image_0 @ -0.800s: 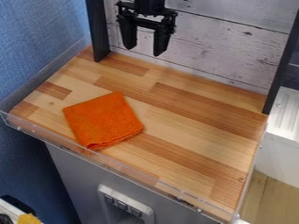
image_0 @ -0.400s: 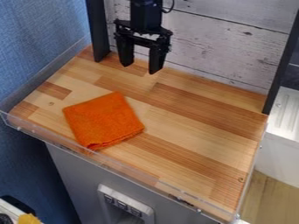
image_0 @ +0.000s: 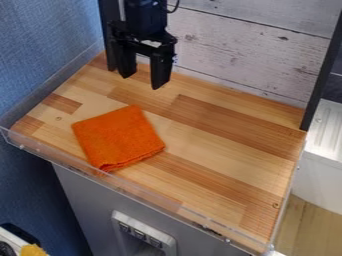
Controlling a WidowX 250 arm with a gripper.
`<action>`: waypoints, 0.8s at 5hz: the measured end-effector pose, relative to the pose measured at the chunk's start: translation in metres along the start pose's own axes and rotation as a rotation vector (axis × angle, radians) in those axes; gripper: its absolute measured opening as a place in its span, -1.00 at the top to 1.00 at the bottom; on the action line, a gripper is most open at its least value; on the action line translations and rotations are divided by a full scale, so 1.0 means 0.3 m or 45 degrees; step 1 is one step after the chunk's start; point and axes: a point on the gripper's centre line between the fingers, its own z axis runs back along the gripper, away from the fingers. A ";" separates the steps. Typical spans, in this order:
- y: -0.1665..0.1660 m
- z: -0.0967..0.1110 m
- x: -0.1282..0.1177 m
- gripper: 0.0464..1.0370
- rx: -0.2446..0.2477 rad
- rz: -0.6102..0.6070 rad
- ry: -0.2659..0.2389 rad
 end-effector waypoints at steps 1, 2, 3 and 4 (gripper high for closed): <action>-0.005 0.016 -0.054 -0.92 0.019 -0.032 -0.043; 0.006 0.030 -0.089 -0.92 0.027 -0.062 -0.063; 0.021 0.027 -0.109 -0.83 0.026 -0.081 -0.058; 0.040 0.006 -0.134 -0.26 0.024 -0.100 -0.042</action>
